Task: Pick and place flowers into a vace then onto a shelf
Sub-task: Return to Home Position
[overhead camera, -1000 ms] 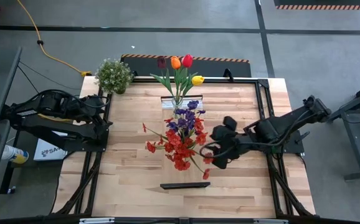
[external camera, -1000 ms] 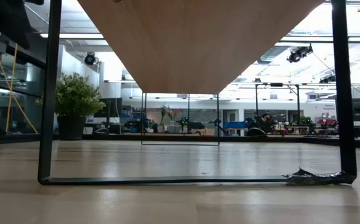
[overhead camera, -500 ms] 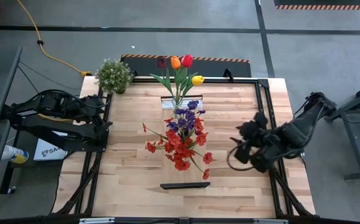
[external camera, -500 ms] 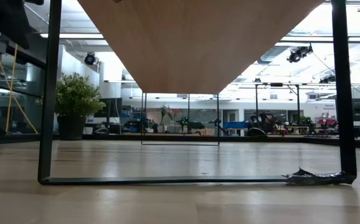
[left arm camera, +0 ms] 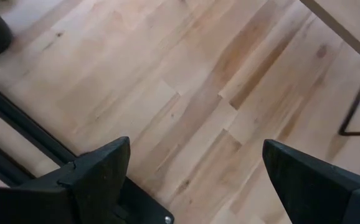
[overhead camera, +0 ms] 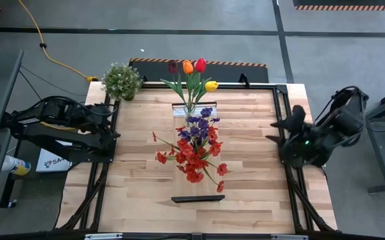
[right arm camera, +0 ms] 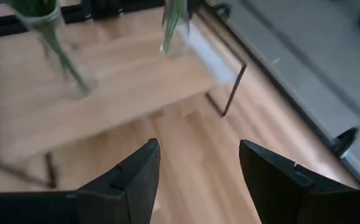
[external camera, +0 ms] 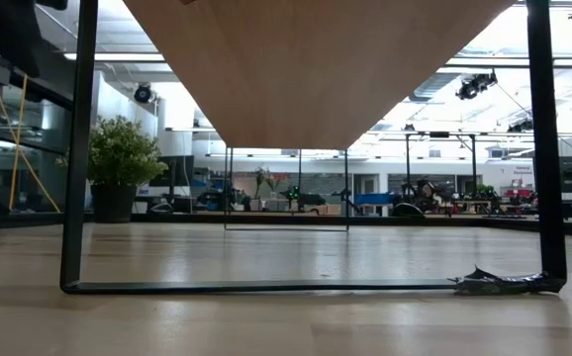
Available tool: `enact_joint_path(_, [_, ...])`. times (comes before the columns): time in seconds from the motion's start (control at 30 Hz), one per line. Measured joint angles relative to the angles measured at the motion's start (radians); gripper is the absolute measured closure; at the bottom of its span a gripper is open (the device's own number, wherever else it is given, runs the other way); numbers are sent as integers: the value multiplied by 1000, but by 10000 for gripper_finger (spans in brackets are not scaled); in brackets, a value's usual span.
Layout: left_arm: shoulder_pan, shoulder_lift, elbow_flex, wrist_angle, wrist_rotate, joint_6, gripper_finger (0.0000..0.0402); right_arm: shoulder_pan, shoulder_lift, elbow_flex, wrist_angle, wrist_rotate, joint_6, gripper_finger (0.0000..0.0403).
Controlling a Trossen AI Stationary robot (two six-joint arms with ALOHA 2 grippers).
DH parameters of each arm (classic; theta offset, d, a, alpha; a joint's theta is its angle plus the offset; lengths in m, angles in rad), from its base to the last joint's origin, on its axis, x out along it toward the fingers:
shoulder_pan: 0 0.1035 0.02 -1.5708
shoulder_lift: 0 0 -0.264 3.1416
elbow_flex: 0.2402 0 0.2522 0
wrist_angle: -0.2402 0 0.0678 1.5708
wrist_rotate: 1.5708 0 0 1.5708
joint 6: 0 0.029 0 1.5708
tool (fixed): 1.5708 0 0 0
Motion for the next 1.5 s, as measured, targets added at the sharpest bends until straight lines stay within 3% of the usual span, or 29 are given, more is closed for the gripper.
enact_joint_path(0.17, [0,0,0,2,44,-24,4,21,-163,-82,5,-32,74,196])
enact_joint_path(0.5, [0,-66,-6,259,71,233,5,86,-551,-397,247,4,-9,190])
enact_joint_path(0.63, [0,-155,-109,440,87,297,5,85,-682,-502,388,2,-134,192])
enact_joint_path(0.8, [0,-281,-315,667,188,328,5,85,-816,-587,506,-2,-251,187])
enact_joint_path(1.13, [0,-479,-547,979,296,412,5,85,-993,-750,736,-3,-470,191])
enact_joint_path(1.27, [0,-538,-589,1018,313,435,4,85,-1054,-851,858,-3,-514,190])
enact_joint_path(1.5, [0,-584,-634,1086,352,503,5,85,-1052,-983,1070,25,-597,187])
